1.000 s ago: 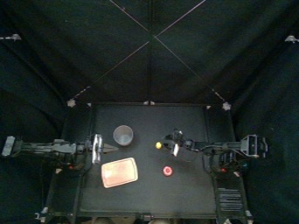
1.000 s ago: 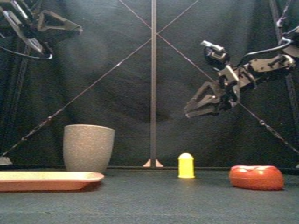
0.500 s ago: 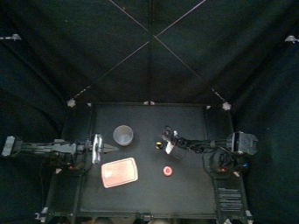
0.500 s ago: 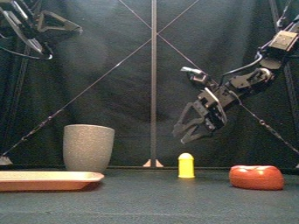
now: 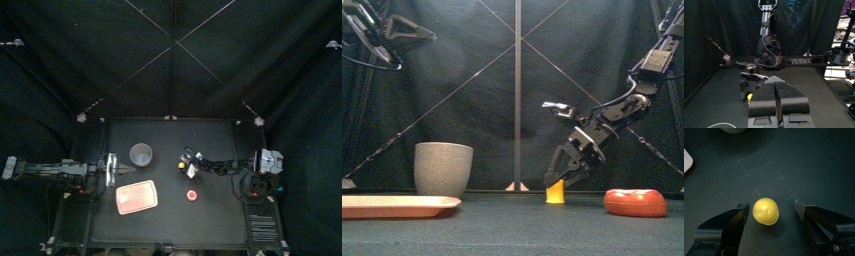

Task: Pick the yellow can then place it in the grey bowl
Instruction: Pick the yellow can

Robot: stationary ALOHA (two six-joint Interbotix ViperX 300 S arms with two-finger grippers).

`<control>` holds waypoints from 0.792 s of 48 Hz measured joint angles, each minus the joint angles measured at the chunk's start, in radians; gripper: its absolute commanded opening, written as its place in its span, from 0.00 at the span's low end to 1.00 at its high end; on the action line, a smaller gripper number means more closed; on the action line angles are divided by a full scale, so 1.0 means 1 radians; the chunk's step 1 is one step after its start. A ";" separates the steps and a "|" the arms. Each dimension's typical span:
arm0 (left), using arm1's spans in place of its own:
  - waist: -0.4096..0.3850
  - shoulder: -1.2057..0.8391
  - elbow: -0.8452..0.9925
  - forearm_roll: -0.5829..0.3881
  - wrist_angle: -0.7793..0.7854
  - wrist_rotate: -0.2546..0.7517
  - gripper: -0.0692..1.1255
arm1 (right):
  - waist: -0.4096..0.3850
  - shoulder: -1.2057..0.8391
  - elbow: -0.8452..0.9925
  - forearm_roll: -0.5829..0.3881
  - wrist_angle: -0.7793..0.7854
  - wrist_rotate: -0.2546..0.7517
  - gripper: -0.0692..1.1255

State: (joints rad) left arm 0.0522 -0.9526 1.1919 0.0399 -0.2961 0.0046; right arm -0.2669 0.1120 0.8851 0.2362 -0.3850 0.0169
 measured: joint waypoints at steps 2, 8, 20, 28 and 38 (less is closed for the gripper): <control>0.000 0.000 0.002 -0.002 0.000 0.000 0.03 | 0.003 0.002 0.000 0.000 0.002 0.002 0.93; 0.003 0.000 0.005 -0.002 0.000 0.000 0.03 | 0.008 0.003 0.000 0.000 0.005 0.003 0.90; 0.003 0.000 0.006 -0.002 0.000 0.000 0.03 | 0.011 0.043 -0.012 0.012 0.006 0.006 0.83; 0.005 0.000 0.006 -0.002 0.000 0.000 0.03 | 0.012 0.066 -0.032 0.017 0.018 0.002 0.74; 0.005 0.000 0.008 -0.002 0.000 0.000 0.03 | 0.012 0.066 -0.043 0.017 0.038 0.003 0.65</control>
State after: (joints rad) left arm 0.0568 -0.9526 1.1996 0.0383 -0.2961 0.0046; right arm -0.2546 0.1779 0.8422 0.2531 -0.3467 0.0199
